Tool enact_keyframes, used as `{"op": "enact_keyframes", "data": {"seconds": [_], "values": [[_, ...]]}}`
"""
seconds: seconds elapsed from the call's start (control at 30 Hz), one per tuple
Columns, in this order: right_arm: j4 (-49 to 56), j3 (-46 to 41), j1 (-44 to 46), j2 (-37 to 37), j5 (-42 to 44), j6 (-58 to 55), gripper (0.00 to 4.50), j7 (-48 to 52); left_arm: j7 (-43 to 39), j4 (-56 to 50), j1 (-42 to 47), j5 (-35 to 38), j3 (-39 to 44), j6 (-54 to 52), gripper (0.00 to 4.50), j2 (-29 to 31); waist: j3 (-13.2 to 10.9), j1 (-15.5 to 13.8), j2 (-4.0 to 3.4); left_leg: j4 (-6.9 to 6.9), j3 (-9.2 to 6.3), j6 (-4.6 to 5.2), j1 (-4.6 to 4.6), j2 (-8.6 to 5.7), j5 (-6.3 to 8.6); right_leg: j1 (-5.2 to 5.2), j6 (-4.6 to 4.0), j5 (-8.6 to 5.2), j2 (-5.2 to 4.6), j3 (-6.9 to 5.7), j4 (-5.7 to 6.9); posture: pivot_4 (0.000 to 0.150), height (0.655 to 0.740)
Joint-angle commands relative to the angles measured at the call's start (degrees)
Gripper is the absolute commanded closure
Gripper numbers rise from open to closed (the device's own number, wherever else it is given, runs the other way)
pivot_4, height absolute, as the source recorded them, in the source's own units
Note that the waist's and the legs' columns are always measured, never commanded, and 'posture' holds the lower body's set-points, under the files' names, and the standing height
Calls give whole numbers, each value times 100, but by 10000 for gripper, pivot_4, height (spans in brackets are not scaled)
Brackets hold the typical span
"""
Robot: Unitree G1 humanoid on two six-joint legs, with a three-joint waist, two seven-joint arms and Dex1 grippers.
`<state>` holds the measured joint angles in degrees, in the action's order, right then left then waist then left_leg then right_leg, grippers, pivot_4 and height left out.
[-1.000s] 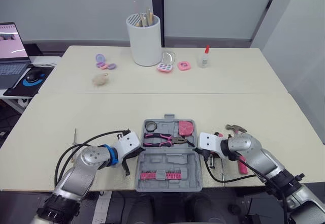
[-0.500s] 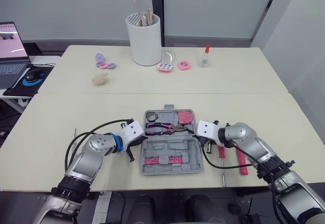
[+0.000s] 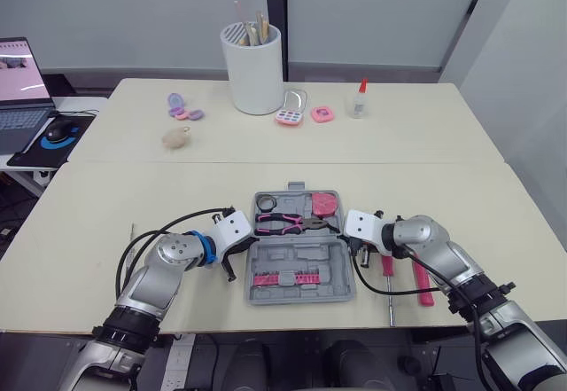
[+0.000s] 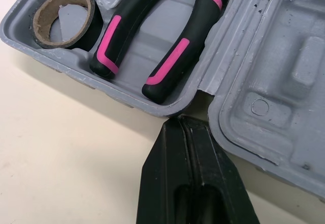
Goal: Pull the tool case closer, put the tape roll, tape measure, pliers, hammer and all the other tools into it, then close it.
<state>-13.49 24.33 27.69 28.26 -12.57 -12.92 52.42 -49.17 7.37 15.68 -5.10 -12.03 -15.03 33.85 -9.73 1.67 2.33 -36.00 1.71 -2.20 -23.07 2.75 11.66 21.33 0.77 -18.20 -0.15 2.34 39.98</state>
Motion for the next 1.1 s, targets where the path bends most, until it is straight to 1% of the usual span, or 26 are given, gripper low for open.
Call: {"op": "enact_keyframes", "data": {"seconds": [0.03,0.37,0.7,1.03,1.1], "values": [[356,41,-25,-124,104,-27,44888,115,-11,-18,138,24,-72,188,45000,-67,0,0,0,0,0,0,0,0,0,0,0,0,0,0,0,1500,7400],[336,38,18,-111,100,-105,44888,185,-48,268,298,-12,-99,288,45000,-84,0,3,0,1,0,0,0,0,0,1,0,0,0,-1,-1,1500,7400],[434,78,-87,-55,45,-142,44888,198,-98,155,157,8,-135,229,45000,-98,0,3,0,2,0,0,0,0,0,1,4,-2,0,0,-1,1500,7400],[261,-120,-92,149,14,47,44888,50,-124,105,62,112,82,287,45000,88,-1,7,0,4,2,0,0,2,0,3,5,-3,-1,1,-2,1500,7400],[170,-170,-54,223,-25,163,44888,-20,-93,97,41,137,162,456,45000,150,-4,7,0,6,3,0,-2,2,0,4,5,-3,-2,2,-4,1500,7400]]}}
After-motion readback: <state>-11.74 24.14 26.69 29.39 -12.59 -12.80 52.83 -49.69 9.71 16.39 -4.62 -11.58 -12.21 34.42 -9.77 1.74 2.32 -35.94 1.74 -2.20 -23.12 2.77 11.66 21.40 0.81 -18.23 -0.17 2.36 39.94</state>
